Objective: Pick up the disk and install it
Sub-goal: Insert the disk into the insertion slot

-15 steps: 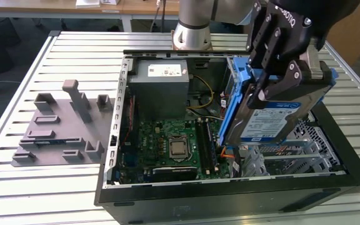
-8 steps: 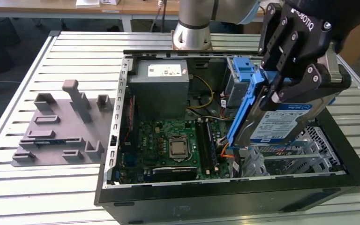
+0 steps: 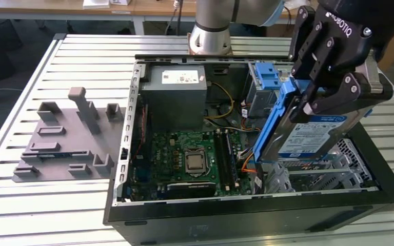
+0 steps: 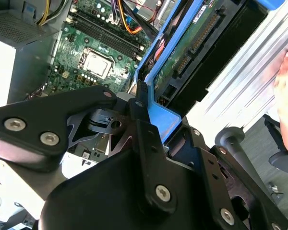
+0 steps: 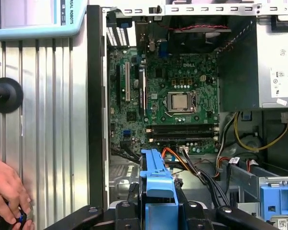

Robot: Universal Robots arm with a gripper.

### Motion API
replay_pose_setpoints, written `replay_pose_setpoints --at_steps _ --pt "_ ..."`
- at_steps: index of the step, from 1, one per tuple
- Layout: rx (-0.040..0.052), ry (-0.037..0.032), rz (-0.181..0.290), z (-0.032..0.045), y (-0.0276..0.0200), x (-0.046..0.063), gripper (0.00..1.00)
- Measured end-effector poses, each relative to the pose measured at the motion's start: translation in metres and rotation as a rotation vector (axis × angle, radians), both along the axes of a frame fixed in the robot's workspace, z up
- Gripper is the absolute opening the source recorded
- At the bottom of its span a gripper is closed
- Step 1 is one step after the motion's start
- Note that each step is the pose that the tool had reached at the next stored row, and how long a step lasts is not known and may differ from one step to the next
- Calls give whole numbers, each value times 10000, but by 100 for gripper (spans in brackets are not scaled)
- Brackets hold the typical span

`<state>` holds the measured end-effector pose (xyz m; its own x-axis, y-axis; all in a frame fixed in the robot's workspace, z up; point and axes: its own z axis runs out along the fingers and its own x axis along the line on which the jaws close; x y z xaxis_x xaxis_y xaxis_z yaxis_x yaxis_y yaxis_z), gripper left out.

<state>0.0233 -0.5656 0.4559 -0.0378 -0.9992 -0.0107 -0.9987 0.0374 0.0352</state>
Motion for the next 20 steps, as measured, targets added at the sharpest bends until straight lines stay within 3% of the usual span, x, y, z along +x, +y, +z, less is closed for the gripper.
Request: replay_pose_setpoints --at_steps 5,20 --pt "-3 1 -4 -5 -26 8 36" --pt "-10 0 200 -42 -27 139 36"
